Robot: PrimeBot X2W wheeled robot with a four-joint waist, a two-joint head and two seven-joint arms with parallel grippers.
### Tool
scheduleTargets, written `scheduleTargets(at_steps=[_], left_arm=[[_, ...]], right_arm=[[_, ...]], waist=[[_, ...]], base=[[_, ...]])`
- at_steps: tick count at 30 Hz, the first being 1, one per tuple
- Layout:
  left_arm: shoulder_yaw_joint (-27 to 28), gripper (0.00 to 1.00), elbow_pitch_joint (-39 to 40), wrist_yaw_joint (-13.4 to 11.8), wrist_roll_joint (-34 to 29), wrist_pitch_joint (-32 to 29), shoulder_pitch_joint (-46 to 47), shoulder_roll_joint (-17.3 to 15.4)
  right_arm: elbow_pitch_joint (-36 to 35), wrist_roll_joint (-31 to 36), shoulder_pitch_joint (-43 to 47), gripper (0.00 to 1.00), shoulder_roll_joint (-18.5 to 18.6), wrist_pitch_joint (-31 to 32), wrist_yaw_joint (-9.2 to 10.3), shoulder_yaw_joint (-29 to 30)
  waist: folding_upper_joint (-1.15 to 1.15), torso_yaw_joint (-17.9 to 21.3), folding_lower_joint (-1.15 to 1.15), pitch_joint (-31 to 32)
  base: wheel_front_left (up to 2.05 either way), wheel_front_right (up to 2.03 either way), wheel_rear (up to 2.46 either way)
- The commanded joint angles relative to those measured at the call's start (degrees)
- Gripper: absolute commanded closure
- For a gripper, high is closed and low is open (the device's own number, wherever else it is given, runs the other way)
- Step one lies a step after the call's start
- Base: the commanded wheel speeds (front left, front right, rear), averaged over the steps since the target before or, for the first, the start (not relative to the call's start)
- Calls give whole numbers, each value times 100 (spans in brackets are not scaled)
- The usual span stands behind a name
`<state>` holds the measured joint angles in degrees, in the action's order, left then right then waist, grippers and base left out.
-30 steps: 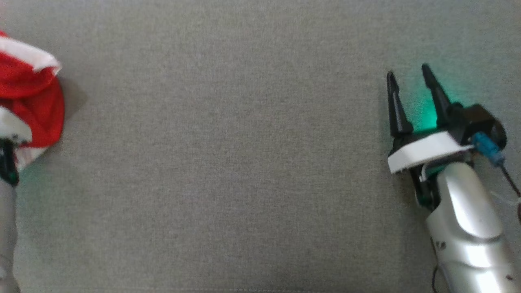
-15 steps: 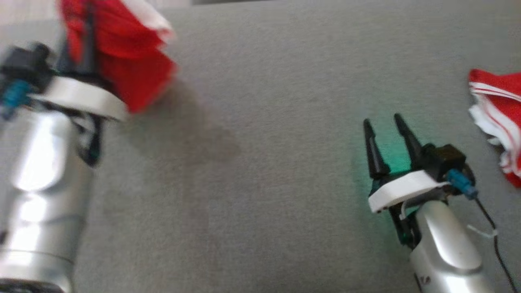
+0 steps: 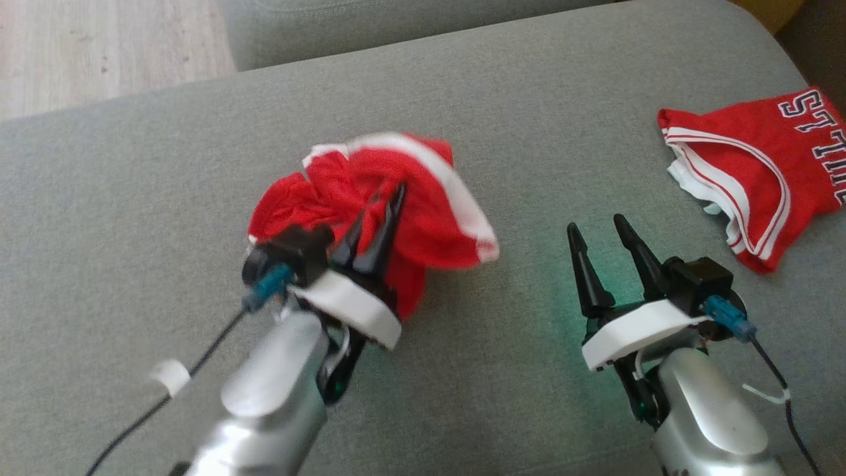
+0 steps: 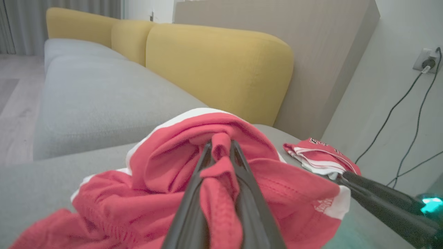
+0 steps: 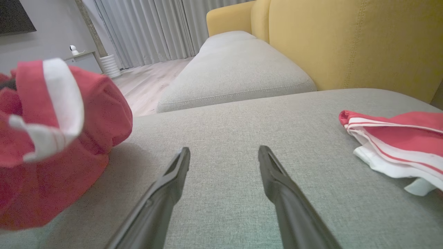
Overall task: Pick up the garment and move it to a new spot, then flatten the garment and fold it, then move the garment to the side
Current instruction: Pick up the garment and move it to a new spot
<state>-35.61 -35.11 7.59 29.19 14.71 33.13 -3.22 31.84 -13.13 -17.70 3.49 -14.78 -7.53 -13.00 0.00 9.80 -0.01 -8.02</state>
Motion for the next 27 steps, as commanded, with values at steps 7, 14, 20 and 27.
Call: scheduleTargets(at_steps=[7,14,20,27], left_arm=[[310,0,-32,-17,-33,29,-508,-27],[1249,0,339,-255,-402,29,-1185,-180],[2224,0,882,-496,-940,29,-1926,-296],[2952,0,1235,-547,-1490,29,-2609,-237]], right_arm=[[-157,-85,40,0,-61,-22,4,-84],[-164,-64,53,0,-61,-22,4,113],[-111,-9,166,0,-61,-22,4,296],[-1,14,409,0,-61,-22,4,427]], waist=[[0,-242,1,32],[0,-588,1,165],[0,-833,1,392],[0,-998,1,690]], base=[[0,0,0],[0,0,0],[0,0,0],[0,0,0]])
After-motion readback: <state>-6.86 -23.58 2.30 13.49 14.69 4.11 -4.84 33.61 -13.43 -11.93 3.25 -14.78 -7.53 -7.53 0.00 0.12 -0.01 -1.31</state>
